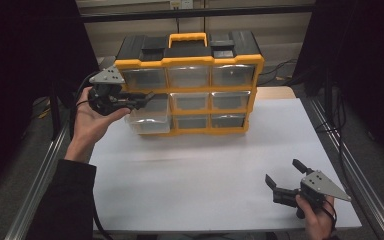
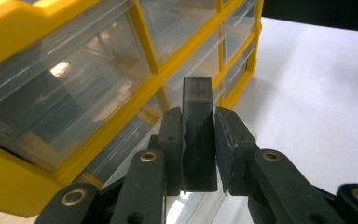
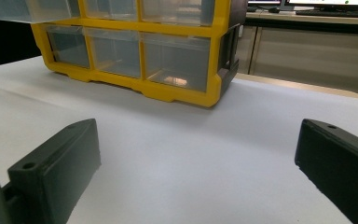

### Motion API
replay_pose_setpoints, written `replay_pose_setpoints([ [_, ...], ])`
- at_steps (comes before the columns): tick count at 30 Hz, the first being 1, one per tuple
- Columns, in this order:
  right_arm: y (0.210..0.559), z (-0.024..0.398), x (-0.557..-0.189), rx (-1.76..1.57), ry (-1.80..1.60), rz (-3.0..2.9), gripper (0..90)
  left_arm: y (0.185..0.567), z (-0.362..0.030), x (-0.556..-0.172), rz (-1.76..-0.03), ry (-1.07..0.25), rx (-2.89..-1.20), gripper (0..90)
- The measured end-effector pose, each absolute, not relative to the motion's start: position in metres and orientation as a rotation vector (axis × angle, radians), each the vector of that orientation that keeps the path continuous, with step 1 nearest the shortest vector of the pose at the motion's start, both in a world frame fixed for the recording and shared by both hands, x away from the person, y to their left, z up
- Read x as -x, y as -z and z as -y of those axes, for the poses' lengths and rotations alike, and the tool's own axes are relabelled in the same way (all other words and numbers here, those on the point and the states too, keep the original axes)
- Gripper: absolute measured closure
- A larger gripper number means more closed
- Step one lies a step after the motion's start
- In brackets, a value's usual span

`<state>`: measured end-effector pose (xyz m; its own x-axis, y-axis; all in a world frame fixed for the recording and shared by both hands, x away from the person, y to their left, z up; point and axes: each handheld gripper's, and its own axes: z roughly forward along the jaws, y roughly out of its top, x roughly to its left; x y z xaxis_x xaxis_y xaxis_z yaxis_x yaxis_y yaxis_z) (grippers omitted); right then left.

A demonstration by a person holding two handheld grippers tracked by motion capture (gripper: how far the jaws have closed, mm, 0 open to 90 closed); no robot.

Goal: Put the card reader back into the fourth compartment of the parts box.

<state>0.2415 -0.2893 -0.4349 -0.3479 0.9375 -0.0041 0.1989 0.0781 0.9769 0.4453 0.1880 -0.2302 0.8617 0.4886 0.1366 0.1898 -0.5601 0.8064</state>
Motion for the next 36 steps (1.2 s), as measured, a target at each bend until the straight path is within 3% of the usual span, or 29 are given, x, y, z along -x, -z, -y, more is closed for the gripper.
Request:
replay_pose_setpoints([
  [36,0.435,0.289,-0.242,-1.145,-1.325,-1.660,0.0,0.245,-0.185,-0.480,-0.574,-0.354,-2.342,73.6],
])
